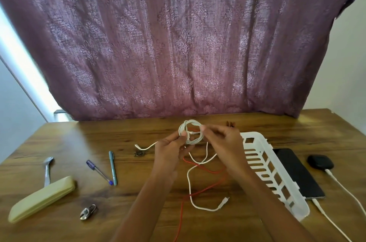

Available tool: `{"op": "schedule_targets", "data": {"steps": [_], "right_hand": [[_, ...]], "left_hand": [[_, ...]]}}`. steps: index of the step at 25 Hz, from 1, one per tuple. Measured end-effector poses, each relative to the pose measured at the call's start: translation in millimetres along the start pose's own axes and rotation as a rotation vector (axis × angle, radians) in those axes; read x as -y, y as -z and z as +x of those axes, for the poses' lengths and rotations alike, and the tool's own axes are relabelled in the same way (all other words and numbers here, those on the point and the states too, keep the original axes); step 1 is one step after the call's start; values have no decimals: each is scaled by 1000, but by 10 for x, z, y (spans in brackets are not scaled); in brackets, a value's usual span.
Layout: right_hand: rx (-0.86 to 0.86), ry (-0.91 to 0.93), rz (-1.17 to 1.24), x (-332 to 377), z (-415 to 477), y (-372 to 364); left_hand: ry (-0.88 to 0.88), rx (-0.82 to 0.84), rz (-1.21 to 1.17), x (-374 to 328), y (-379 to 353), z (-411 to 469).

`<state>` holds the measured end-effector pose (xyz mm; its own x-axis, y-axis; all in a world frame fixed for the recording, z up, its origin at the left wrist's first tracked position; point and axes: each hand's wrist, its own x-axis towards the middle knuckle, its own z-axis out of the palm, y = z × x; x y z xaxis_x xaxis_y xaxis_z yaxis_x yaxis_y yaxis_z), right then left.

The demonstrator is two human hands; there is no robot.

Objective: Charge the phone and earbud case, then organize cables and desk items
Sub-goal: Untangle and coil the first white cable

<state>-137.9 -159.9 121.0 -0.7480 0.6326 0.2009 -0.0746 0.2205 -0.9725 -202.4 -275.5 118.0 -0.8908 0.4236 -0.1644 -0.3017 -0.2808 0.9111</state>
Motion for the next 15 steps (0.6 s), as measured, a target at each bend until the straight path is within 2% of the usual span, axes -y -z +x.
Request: {"op": "schedule_targets", "data": {"steps": [4, 6, 9, 10, 12, 15], "right_hand": [[29, -51, -30, 5, 34, 5], [24, -16, -112, 4, 57, 35], [53, 139, -301, 26, 71, 74], [59, 186, -369, 41, 76, 79], [83, 215, -429, 63, 100, 91], [153, 59, -271, 89, 139, 109]], "left_hand": [[-8, 86, 14, 33, -12, -37], [-66, 16, 305, 49, 43, 24], [-283, -51, 797, -18, 91, 106], [-326, -25, 849, -67, 82, 108], [-301, 79, 818, -152, 49, 120], [-244, 200, 806, -194, 79, 154]]}}
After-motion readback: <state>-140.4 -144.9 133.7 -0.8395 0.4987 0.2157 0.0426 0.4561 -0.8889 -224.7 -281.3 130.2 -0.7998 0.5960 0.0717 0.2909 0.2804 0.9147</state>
